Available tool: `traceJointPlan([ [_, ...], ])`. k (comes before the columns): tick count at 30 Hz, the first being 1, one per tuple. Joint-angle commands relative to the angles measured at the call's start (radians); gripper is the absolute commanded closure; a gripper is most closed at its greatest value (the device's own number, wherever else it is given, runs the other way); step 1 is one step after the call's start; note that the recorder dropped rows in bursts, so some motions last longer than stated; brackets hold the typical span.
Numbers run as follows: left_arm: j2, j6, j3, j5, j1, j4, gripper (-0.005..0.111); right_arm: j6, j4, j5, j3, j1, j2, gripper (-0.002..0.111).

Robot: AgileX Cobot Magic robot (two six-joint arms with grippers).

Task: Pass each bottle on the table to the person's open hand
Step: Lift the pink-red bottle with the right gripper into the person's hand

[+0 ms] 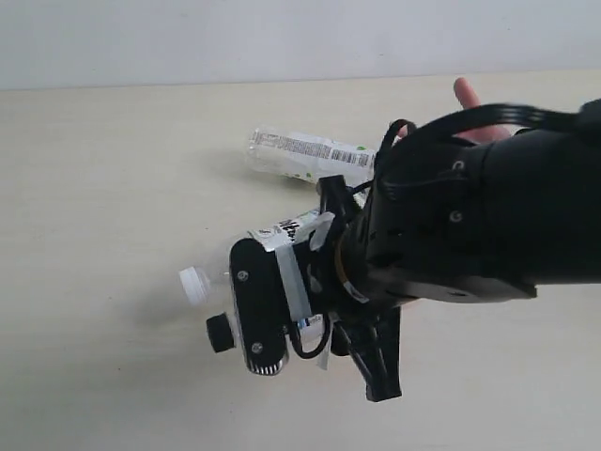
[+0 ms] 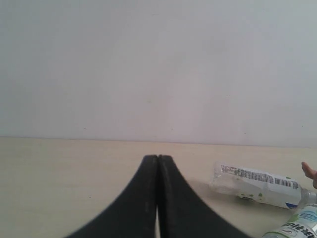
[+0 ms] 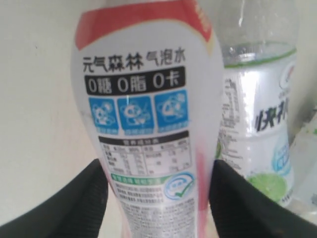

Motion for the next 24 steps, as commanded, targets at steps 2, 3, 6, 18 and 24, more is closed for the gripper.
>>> traceJointPlan([
  [2,-0.006,-0.002,0.003,-0.002,0.003,-0.004,0.107,0.121,0.025,0.102,-0.003,0.001,-0.146,0.108],
  [3,-0.006,-0.002,0.003,-0.002,0.003,-0.004,0.107,0.172,0.025,0.115,-0.003,0.001,-0.174,0.108],
  [6,-0.006,-0.002,0.003,-0.002,0.003,-0.004,0.107,0.334,0.006,0.233,-0.028,0.001,-0.238,0.108],
  [18,-0.006,-0.002,0.003,-0.002,0.003,-0.004,0.107,0.539,0.008,0.509,-0.144,-0.008,-0.329,0.108],
  [24,-0.006,-0.002,0.003,-0.002,0.003,-0.004,0.107,0.545,0.020,0.520,-0.144,-0.008,-0.335,0.108],
])
